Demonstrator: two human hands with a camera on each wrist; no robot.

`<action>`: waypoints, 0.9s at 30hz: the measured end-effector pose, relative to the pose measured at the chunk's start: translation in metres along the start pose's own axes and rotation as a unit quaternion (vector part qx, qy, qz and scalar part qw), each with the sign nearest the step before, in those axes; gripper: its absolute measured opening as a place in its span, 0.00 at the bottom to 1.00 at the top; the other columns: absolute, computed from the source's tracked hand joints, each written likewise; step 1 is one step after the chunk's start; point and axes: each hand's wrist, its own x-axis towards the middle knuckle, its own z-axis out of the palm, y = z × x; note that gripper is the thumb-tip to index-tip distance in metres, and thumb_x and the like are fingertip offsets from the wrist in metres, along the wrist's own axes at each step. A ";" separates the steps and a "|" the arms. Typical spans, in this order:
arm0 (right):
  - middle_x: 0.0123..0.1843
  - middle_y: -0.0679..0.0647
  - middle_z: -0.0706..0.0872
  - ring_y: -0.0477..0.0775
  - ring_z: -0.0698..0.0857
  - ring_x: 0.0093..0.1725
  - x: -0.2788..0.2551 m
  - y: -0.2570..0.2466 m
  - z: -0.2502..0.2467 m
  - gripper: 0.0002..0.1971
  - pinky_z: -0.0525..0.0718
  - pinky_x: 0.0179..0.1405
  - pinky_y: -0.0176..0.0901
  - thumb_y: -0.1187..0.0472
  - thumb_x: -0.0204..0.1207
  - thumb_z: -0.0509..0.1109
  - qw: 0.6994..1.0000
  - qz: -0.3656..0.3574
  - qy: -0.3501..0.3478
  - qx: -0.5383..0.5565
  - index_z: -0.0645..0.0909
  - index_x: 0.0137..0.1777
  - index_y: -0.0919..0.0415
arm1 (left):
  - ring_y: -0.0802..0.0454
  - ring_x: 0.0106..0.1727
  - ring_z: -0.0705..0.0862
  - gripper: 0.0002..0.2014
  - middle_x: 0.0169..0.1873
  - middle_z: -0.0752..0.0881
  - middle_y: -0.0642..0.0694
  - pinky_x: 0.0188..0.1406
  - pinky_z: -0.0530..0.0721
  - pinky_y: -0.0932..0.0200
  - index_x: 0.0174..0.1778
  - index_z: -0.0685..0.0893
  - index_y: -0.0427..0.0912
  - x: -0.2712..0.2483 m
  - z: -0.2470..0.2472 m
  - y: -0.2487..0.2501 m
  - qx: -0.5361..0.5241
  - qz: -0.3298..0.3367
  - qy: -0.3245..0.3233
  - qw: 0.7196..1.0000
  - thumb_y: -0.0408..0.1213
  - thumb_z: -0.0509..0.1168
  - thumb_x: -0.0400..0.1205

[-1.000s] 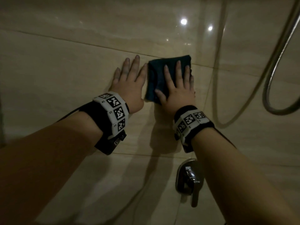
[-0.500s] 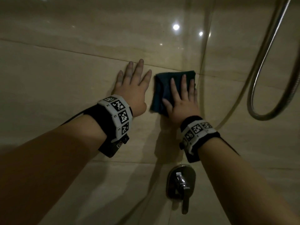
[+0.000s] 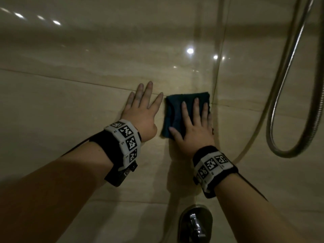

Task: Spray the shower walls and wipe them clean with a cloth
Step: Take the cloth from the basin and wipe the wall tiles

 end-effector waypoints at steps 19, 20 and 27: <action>0.82 0.54 0.26 0.63 0.29 0.81 0.059 -0.057 -0.039 0.38 0.31 0.79 0.58 0.36 0.80 0.48 0.998 -0.044 0.033 -0.003 0.30 0.81 0.44 | 0.41 0.81 0.28 0.60 0.79 0.23 0.43 0.82 0.36 0.46 0.79 0.26 0.48 -0.003 -0.015 -0.066 0.028 -0.075 -0.009 0.997 0.67 0.65 0.70; 0.82 0.53 0.26 0.63 0.28 0.81 0.051 -0.059 -0.032 0.38 0.31 0.79 0.57 0.36 0.80 0.49 0.998 -0.062 0.021 -0.010 0.30 0.81 0.44 | 0.41 0.81 0.28 0.61 0.79 0.23 0.43 0.82 0.36 0.45 0.79 0.26 0.48 -0.005 -0.016 -0.069 0.025 -0.077 -0.011 0.997 0.66 0.66 0.70; 0.82 0.52 0.24 0.62 0.28 0.81 0.048 -0.078 -0.032 0.37 0.32 0.81 0.58 0.36 0.81 0.48 0.999 -0.052 0.000 -0.002 0.30 0.81 0.43 | 0.38 0.82 0.29 0.62 0.79 0.24 0.41 0.82 0.39 0.43 0.79 0.26 0.50 -0.018 -0.013 -0.092 0.034 -0.103 -0.022 0.994 0.64 0.69 0.68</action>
